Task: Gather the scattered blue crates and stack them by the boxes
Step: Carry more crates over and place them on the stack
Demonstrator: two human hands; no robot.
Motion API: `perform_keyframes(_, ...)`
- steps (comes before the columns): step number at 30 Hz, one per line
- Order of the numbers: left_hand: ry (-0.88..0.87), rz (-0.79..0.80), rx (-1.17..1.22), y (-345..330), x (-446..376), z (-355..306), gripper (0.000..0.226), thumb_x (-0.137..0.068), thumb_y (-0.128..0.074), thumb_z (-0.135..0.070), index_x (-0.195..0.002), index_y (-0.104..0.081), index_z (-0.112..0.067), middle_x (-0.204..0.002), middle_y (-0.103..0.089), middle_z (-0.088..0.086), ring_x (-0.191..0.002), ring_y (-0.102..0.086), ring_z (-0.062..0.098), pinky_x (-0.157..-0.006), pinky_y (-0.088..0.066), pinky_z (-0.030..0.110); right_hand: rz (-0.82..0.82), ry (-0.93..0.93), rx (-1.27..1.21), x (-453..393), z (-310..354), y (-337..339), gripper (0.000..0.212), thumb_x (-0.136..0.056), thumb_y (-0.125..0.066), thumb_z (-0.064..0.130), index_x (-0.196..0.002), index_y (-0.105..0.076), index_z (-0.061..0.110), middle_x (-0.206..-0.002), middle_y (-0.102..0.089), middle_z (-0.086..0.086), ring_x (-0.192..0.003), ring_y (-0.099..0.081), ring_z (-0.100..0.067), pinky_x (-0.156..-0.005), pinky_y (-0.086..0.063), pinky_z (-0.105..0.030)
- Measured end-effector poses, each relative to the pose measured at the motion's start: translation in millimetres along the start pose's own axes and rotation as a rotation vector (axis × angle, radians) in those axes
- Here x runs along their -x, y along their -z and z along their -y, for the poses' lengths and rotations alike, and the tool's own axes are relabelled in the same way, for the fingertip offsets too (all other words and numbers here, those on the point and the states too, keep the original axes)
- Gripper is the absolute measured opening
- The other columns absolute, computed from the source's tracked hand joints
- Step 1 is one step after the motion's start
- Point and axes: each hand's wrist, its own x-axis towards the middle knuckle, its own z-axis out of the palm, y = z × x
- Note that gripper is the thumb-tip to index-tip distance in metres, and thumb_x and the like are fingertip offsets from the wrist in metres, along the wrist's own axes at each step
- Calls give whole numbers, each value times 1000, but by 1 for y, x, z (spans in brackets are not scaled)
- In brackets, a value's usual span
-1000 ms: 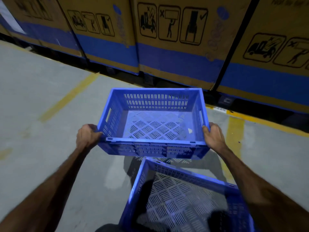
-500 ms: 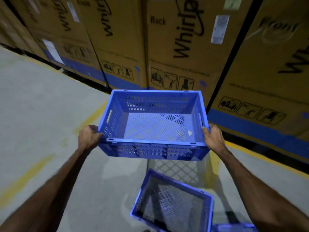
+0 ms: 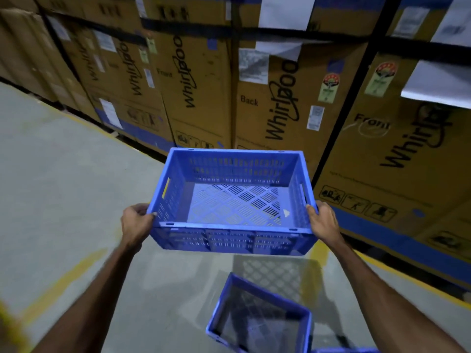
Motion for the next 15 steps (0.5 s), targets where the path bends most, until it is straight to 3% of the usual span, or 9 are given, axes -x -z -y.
perform_keyframes(3,-8,-4,4,12,4,-1,19,-76,-70,-3,-92,-78,-10,-83,-77,2,-74,-70,18,-71,-56,32,-1,1,-9,8,0,-3,30,-104,-49,34,-89,-58,10,-81,-56,-13,-77,-57,-36,-64,-36,-35)
perform_keyframes(8,2,-4,14,30,18,-1,22,-71,-69,-6,-91,-79,-10,-80,-77,3,-70,-70,20,-66,-54,29,22,22,-36,18,9,-3,21,-105,-51,28,-97,-61,11,-85,-58,-13,-78,-55,-33,-67,-35,-34)
perform_keyframes(12,30,-53,24,45,40,7,23,-73,-70,-6,-94,-79,-11,-83,-79,3,-74,-73,22,-68,-59,34,49,54,-29,16,10,-5,30,-105,-51,28,-91,-59,3,-81,-57,-16,-75,-53,-34,-65,-34,-37)
perform_keyframes(15,46,-114,52,57,73,13,26,-67,-67,-12,-90,-79,-12,-78,-77,2,-68,-69,19,-66,-57,32,112,113,-14,11,13,-6,31,-104,-51,31,-85,-55,7,-77,-53,-13,-73,-53,-33,-65,-35,-37)
